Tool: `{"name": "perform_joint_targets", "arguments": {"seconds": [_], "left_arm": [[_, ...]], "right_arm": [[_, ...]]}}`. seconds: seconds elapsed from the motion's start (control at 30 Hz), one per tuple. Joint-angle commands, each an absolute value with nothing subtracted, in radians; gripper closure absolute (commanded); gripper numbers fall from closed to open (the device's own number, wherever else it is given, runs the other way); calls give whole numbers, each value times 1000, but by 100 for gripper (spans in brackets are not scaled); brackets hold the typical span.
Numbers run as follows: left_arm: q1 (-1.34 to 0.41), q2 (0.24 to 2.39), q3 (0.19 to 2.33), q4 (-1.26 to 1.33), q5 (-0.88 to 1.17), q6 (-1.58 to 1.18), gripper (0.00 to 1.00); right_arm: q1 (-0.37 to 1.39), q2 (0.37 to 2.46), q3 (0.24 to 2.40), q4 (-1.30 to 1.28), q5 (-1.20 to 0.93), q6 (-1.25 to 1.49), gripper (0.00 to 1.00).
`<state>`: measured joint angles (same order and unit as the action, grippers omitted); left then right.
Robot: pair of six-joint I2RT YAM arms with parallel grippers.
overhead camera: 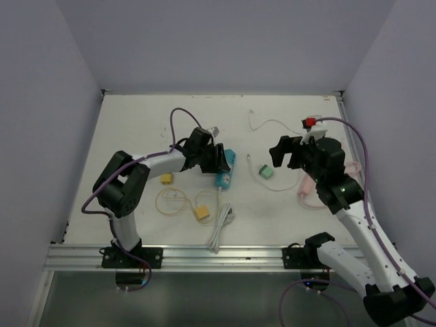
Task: Pull the plug off the socket
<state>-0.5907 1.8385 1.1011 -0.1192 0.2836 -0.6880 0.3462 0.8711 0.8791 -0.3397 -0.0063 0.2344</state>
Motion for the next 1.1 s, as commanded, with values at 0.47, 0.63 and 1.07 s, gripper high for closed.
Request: {"name": "perform_joint_targets", "arguments": {"seconds": [0.47,0.63,1.07], "left_arm": [[-592,1531,1106,-308,-78,-649,10],[-586,1318,1132,-443,-306,-607,1],[-584,798,1308,-675,-672,-396,0]], "right_arm": [[345,525,963,-684,344,244,1],[344,494,1046,-756,442,224,1],[345,422,1241,-834,518,104,1]]}}
